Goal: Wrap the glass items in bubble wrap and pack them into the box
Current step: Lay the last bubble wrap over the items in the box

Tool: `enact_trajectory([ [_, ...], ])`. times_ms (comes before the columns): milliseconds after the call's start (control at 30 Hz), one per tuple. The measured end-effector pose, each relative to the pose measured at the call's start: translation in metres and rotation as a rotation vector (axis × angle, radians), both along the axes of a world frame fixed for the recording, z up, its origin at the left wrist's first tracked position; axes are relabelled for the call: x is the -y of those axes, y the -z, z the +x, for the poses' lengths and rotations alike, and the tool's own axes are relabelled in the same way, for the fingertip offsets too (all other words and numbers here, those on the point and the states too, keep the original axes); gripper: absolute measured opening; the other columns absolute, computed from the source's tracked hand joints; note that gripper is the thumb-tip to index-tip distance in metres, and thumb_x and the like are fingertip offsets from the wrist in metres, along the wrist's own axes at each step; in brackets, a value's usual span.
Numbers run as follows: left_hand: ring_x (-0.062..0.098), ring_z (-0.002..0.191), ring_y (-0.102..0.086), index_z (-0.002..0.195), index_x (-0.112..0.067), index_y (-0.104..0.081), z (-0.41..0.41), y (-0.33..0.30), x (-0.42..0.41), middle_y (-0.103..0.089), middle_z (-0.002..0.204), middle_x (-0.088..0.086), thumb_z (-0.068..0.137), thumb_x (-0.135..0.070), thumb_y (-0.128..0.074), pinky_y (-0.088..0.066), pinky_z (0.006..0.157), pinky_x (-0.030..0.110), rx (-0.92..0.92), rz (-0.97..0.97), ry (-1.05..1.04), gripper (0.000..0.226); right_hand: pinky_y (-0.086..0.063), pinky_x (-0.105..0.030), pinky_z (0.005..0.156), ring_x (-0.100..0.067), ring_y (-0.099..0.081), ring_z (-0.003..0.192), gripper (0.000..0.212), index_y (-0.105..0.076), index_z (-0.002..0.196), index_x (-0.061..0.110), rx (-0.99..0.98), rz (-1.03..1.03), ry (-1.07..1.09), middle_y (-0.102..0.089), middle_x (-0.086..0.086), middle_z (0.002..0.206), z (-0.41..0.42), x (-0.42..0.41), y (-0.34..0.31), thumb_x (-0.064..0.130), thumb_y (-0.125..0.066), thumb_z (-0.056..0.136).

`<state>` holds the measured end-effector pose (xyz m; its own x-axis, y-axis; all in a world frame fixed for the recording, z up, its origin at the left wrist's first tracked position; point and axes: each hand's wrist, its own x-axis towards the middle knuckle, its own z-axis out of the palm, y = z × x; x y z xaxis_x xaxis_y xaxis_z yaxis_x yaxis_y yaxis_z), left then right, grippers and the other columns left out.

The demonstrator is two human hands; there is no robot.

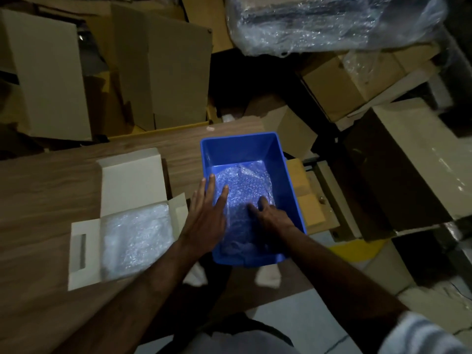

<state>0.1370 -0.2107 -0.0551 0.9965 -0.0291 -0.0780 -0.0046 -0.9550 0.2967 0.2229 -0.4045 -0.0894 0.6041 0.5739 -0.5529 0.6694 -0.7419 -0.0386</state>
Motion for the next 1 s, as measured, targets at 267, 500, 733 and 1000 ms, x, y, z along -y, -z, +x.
enact_trajectory([
  [267,0.038,0.154,0.009,0.159,-0.018,-0.026,0.000,0.006,-0.002,0.002,0.167,0.020,0.091,-0.024,-0.039,-0.009,0.120,0.055,0.041,-0.069,-0.007,0.070,-0.045,-0.038,0.096,-0.034,-0.055,0.122,0.036,-0.060,0.134,0.008,0.067,0.150,0.019,-0.056,-0.014,0.138,0.006,-0.007,0.018,0.019,-0.039,0.106],
  [500,0.035,0.153,0.013,0.160,-0.023,-0.021,-0.001,-0.003,-0.005,0.005,0.168,0.016,0.093,-0.030,-0.042,0.001,0.120,0.051,0.001,0.013,0.020,0.071,-0.041,-0.031,0.106,-0.030,-0.052,0.130,0.035,-0.067,0.131,0.016,0.087,0.463,0.229,-0.055,-0.009,0.144,0.006,0.000,-0.003,0.025,-0.054,0.099],
  [733,0.021,0.151,0.030,0.161,-0.035,-0.002,-0.021,-0.020,-0.023,0.025,0.166,0.001,0.088,-0.034,-0.067,0.014,0.123,0.042,-0.021,-0.103,-0.004,0.097,-0.056,-0.044,0.093,-0.033,-0.057,0.129,0.025,-0.071,0.116,0.023,0.270,0.904,0.297,-0.055,-0.013,0.147,-0.016,0.004,-0.034,0.029,-0.065,0.093],
  [1000,0.014,0.156,0.008,0.159,-0.038,-0.018,-0.028,-0.050,-0.022,0.001,0.169,-0.005,0.096,-0.042,-0.064,-0.001,0.127,0.040,0.212,-0.343,-0.054,0.078,-0.055,-0.039,0.097,-0.019,-0.056,0.132,0.029,-0.074,0.118,0.020,0.404,1.137,0.362,-0.056,-0.005,0.147,-0.053,-0.025,-0.111,0.030,-0.056,0.097],
])
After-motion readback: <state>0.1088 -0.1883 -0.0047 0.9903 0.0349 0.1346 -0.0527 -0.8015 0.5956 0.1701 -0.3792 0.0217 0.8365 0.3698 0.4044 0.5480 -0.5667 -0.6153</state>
